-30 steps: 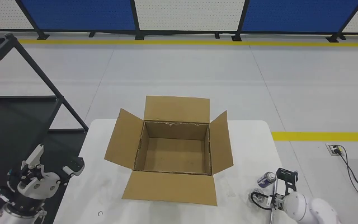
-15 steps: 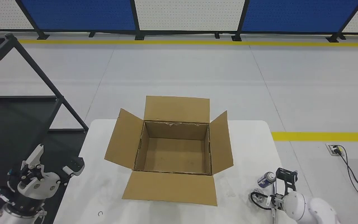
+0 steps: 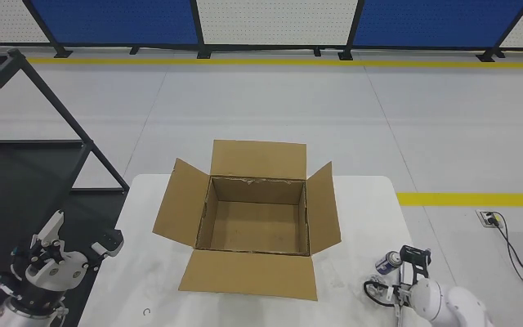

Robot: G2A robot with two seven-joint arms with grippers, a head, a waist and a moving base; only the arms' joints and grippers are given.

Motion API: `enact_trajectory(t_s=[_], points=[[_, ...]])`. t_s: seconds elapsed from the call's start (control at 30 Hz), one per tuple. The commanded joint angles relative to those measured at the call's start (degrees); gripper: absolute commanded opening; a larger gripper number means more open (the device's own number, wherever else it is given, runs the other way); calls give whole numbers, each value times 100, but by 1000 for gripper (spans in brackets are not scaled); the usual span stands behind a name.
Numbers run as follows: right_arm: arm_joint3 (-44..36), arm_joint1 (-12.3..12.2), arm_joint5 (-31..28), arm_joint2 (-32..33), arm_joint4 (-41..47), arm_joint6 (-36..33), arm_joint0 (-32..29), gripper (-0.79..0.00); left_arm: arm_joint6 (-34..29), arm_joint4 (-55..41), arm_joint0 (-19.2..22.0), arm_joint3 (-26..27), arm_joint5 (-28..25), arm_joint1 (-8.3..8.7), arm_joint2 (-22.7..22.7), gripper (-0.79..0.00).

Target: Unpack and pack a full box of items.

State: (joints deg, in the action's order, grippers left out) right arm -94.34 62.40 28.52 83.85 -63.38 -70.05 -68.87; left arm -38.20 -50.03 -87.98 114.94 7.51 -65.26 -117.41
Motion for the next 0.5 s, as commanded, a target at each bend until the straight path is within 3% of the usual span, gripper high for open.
enact_trajectory(t_s=[0.0,0.23,0.47], points=[[35,5,2,1,-2,15,14,-785,-1,0,0,0,0,0,0,0],[14,8,0,224,183,88,-27,-785,-1,0,0,0,0,0,0,0],[-532,-45,-181,956,599,238,-395,-785,-1,0,0,0,0,0,0,0]])
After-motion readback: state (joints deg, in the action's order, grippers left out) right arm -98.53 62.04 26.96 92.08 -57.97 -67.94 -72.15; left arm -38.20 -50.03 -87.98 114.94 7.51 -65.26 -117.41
